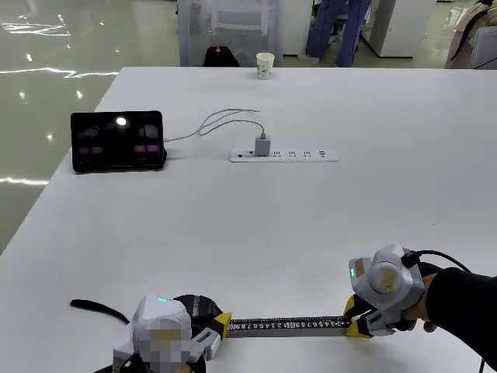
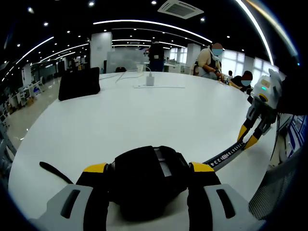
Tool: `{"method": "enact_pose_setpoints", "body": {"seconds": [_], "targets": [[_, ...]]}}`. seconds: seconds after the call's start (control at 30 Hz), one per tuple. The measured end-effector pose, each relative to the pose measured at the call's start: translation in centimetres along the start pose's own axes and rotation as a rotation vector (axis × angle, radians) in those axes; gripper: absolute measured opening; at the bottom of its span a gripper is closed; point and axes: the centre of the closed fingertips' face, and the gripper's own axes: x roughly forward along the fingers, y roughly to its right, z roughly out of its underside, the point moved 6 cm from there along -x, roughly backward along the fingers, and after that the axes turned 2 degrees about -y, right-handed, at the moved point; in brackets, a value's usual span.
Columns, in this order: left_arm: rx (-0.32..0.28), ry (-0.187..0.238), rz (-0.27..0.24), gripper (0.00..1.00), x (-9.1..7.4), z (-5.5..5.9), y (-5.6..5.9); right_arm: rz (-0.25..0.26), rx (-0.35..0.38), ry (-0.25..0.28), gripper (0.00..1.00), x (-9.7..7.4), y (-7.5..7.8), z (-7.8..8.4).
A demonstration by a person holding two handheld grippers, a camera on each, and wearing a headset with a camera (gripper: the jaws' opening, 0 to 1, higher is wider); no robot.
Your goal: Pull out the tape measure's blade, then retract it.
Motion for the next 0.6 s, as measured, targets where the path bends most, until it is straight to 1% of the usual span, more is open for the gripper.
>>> {"method": "enact_pose_setpoints", "body": {"seconds": [0.13, 0.6], "targets": [[0.001, 0.001, 0.000, 0.61, -0.01, -0.02, 0.01, 0.004, 0.013, 0.004, 0.12, 0.06, 0.03, -0.10], [0.001, -0.003, 0.000, 0.61, -0.08, -0.03, 0.07, 0.006, 0.002, 0.014, 0.12, 0.31, -0.03, -0.66]]}}
